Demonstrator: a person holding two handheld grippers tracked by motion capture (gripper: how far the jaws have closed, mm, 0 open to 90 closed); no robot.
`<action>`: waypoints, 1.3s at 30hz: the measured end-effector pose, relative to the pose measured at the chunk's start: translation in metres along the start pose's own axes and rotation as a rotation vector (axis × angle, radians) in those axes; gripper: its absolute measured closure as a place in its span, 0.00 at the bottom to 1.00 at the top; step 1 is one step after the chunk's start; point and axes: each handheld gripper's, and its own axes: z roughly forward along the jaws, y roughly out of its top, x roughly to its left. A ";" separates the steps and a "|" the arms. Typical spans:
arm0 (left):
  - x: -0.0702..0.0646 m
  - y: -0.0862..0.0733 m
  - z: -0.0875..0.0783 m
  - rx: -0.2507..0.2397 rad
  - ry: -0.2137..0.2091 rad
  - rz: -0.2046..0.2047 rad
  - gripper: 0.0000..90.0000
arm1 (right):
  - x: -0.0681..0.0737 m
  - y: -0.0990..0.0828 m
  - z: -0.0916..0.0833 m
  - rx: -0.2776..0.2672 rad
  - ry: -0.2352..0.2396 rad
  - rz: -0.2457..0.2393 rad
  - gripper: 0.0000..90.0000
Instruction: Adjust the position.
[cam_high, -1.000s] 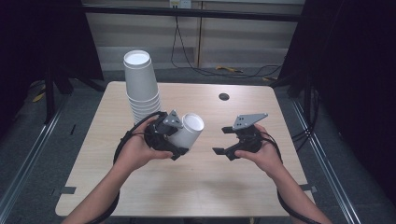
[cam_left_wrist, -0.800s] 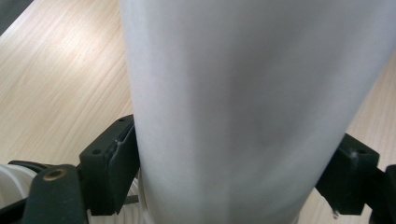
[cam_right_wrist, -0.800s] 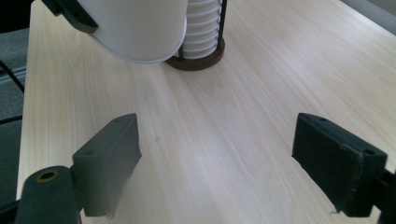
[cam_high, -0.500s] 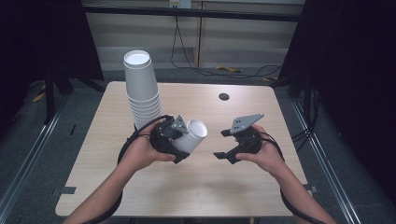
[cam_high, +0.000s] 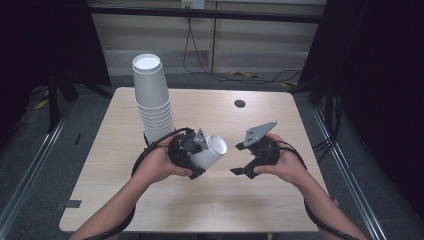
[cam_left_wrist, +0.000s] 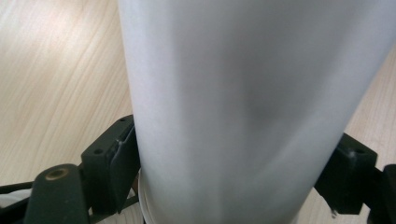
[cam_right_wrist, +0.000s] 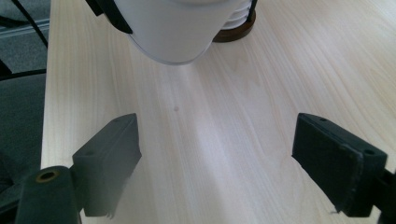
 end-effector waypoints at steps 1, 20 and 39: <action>0.000 0.000 0.001 0.007 -0.001 0.008 0.21 | 0.000 0.000 0.000 0.000 0.000 0.000 0.17; -0.011 0.011 0.017 0.086 -0.037 0.082 0.21 | 0.002 0.015 -0.002 0.088 0.029 -0.078 0.16; -0.021 0.015 0.029 0.142 -0.058 0.141 0.21 | 0.011 0.032 0.010 0.128 0.096 -0.131 0.15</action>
